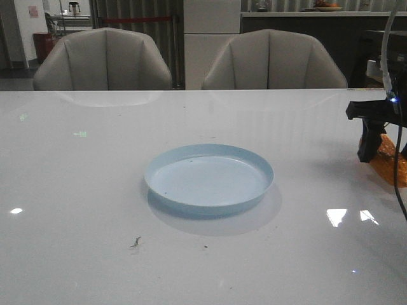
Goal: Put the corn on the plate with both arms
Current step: 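Move the right gripper over the orange corn cob and grasp it, then carry the corn with the right gripper and lower it onto the plate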
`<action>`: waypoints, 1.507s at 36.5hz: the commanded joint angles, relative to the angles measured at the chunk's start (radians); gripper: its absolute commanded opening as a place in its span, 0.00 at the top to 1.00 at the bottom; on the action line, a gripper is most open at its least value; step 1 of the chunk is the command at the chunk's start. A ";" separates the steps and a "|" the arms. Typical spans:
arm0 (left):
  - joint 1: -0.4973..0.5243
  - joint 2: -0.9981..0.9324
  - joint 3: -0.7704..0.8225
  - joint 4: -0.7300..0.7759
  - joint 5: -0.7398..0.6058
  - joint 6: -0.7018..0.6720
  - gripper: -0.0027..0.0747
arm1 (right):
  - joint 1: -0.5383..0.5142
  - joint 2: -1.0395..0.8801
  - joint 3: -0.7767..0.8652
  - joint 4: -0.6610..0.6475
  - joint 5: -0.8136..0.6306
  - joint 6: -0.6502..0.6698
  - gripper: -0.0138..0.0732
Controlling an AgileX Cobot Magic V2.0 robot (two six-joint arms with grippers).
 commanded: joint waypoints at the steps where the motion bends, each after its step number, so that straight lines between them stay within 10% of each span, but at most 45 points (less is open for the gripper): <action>1: 0.002 -0.020 -0.031 -0.010 -0.087 0.001 0.48 | -0.002 -0.046 -0.032 -0.005 -0.034 -0.017 0.34; 9: 0.002 -0.020 -0.031 -0.018 -0.087 0.001 0.48 | 0.001 -0.047 -0.097 -0.005 -0.009 -0.057 0.54; 39: 0.002 -0.020 -0.031 -0.045 -0.087 0.001 0.48 | 0.467 -0.025 -0.364 0.023 0.216 -0.238 0.54; 55: 0.002 -0.020 -0.031 -0.045 -0.087 0.001 0.48 | 0.537 0.065 -0.364 0.025 0.241 -0.238 0.48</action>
